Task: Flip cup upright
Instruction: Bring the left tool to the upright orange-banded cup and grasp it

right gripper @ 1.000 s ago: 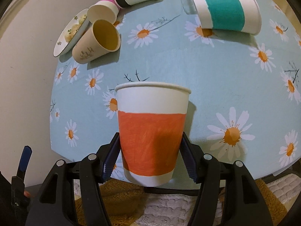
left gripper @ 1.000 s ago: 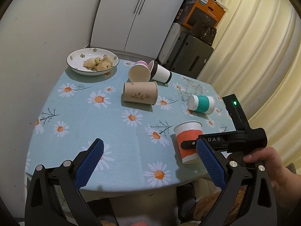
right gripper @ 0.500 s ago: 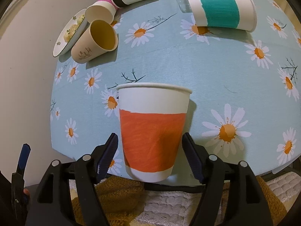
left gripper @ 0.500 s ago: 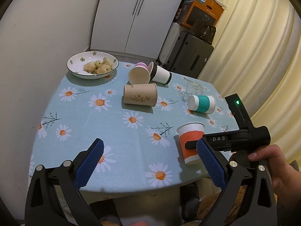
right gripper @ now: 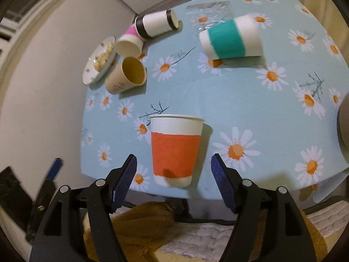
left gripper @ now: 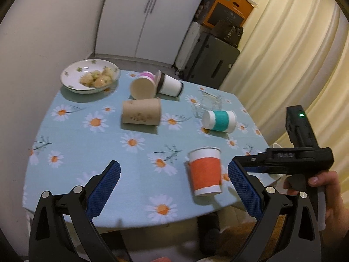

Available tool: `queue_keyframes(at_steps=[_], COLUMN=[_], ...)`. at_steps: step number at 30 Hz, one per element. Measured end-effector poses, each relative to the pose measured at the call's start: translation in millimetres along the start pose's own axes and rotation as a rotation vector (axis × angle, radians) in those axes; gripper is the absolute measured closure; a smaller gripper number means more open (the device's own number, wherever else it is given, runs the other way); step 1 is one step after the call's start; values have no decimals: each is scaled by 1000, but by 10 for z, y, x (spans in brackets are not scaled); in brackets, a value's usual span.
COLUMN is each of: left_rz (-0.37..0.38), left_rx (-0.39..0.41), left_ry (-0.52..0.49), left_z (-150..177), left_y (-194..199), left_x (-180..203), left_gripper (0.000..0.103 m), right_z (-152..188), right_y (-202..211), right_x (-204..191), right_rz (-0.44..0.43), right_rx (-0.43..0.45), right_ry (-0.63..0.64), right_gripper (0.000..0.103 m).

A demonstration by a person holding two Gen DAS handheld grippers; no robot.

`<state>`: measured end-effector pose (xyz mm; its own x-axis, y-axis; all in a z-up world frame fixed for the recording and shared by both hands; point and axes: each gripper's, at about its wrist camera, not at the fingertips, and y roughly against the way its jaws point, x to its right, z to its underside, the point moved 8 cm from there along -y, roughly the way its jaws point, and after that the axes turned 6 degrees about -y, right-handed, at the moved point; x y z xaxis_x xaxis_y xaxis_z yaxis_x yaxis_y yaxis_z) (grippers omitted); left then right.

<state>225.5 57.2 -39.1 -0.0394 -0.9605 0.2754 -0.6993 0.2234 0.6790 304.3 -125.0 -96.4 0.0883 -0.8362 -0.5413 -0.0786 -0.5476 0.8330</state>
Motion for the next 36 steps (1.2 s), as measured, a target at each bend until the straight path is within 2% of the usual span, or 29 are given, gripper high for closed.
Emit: queue_keyframes(at_steps=[5, 8, 13, 17, 21, 25, 28, 32, 36], left_rz=[27, 39, 27, -3, -23, -58, -86, -121, -150], left_rx=[-80, -144, -251, -332, -406, -449, -479, -506, -521], left_ry=[-15, -12, -20, -24, -30, -53, -72, -114, -134], left_z=[20, 61, 147, 206, 259, 267, 285, 314, 346], left_y=[-280, -512, -913, -1161, -1350, -1461, -1529, -1593, -1624], left_x=[271, 435, 663, 742, 785, 795, 803, 826, 824], left_gripper=[7, 8, 8, 8, 8, 9, 18, 23, 36], right_z=[-1, 69, 210, 280, 314, 308, 309, 314, 326], right_y=[337, 470, 602, 624, 601, 601, 573, 564, 556], right_x=[269, 468, 800, 953, 1059, 1122, 1168, 1202, 1196], right_rz=[-70, -147, -199, -184, -177, -175, -186, -192, -199], right_rx=[73, 90, 156, 208, 223, 238, 230, 226, 215], right_ry=[-45, -103, -151, -132, -117, -107, -119, -126, -123], right_gripper=[33, 33, 33, 33, 33, 33, 33, 33, 33])
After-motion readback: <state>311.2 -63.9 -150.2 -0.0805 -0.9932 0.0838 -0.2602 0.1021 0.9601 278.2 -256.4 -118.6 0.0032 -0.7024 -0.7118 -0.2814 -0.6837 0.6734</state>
